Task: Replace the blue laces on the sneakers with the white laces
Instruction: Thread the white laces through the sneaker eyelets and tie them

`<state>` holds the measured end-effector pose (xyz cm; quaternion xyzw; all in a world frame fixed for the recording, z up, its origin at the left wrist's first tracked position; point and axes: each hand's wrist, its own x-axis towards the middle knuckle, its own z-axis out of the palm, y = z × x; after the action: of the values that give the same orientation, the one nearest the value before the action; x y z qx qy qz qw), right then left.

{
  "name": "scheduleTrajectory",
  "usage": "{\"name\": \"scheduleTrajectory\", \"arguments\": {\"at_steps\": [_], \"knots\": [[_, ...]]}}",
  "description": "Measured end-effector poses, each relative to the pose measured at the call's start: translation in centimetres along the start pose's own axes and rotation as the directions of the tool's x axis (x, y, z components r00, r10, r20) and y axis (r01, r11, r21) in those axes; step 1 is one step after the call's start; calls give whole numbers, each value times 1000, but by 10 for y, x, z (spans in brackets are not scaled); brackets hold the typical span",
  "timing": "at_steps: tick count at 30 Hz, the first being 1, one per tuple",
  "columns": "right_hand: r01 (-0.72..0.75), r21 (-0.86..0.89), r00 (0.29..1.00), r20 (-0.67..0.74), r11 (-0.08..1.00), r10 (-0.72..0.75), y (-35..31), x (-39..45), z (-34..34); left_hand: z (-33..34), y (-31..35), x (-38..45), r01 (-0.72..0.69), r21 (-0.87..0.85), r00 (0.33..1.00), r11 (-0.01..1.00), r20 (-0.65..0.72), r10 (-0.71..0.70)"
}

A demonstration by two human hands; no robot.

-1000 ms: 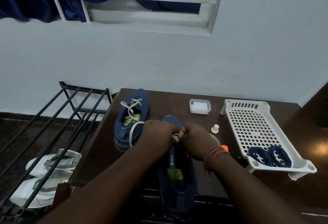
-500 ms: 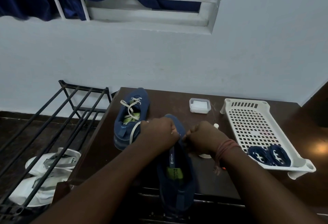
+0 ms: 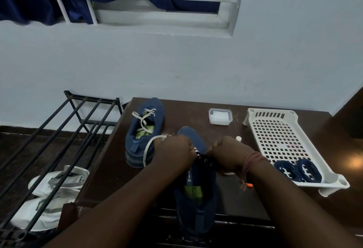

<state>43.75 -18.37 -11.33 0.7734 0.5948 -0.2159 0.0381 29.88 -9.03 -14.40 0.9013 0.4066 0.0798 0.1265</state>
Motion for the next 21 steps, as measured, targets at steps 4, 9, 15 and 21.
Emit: {"name": "scheduleTrajectory", "arguments": {"at_steps": [4,9,15,21], "knots": [[-101,218,994,66,971,88,3,1,-2,6,7,-6,-11,89,998,996,-67,17],[-188,477,974,-23,859,226,-1,5,4,6,11,-9,3,163,994,987,-105,15],[-188,542,969,-33,819,244,-6,2,2,4,15,-15,-52,203,995,978,-70,67],[-293,845,940,169,448,297,-3,7,8,4,13,-11,5,-19,999,1000,-44,-6]]}}
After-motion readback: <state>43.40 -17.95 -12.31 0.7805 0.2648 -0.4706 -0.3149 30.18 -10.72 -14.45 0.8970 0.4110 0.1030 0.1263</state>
